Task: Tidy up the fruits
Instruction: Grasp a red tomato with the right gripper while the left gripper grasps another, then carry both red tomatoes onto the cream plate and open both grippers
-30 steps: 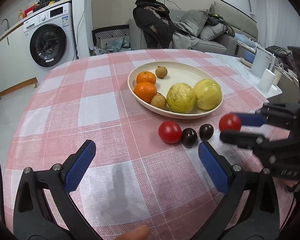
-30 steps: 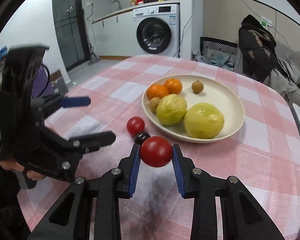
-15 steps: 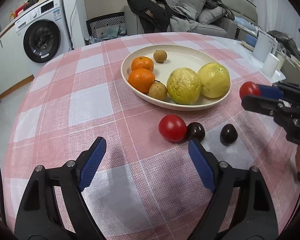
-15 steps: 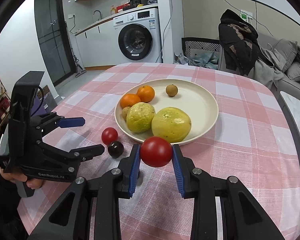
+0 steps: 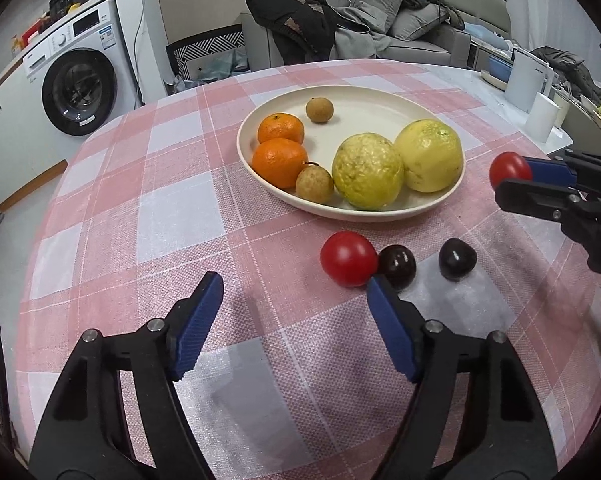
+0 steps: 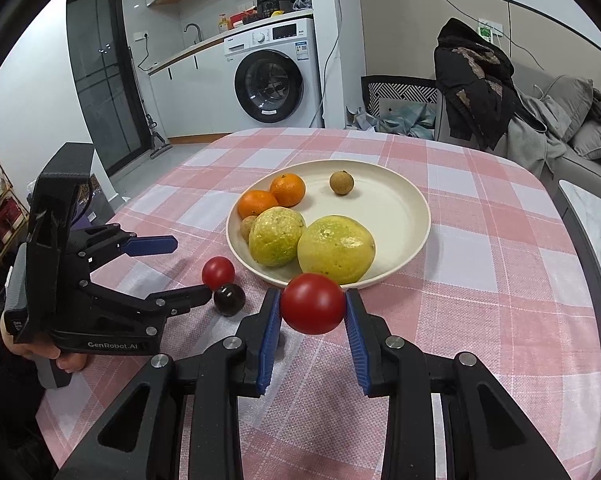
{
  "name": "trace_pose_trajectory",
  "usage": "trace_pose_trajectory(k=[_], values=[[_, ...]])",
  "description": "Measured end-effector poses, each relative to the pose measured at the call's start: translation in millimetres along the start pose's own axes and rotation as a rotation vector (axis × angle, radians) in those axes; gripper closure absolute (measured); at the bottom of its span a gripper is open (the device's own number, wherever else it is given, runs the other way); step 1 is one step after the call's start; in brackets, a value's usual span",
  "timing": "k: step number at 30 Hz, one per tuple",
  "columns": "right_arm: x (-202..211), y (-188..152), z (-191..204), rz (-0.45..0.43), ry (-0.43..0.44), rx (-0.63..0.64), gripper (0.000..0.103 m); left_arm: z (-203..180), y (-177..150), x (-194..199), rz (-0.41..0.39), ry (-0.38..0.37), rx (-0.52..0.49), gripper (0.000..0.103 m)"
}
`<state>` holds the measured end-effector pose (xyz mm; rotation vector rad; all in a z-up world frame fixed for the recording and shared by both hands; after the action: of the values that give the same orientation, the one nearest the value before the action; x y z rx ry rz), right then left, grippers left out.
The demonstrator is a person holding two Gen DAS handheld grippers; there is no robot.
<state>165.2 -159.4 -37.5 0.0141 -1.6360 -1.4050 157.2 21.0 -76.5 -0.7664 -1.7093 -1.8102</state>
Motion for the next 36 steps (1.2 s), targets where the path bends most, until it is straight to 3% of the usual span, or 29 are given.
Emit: trace_pose_trajectory(k=[9,13,24,27,36], values=[[-1,0,-1,0.004,0.001,-0.003,0.07,-6,3,-11,0.024,-0.002,-0.043,0.035],[-1,0,-2,0.006,-0.002,-0.007,0.07,-9,9,-16,0.036,-0.039,-0.038,0.049],[-2,-1,-2,0.013,0.001,-0.007,0.07,-14,15,-23,0.032,-0.102,-0.022,0.066],[-3,-2,-2,0.013,0.002,-0.008,0.07,-14,17,-24,0.026,-0.12,-0.008,0.076],[-5,-3,-5,0.014,0.001,-0.017,0.071,-8,18,-14,-0.012,-0.114,0.006,0.076]])
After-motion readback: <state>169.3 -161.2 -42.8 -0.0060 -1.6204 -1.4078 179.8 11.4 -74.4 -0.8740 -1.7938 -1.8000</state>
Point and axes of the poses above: each gripper's, at about its wrist camera, not at the fingertips, and x roughly against the way its jaws point, z to its left, y to its top, the point moved 2 cm from there along -x, roughly the way its jaws point, and after that the axes turned 4 degrees about -z, right-handed, at the moved point
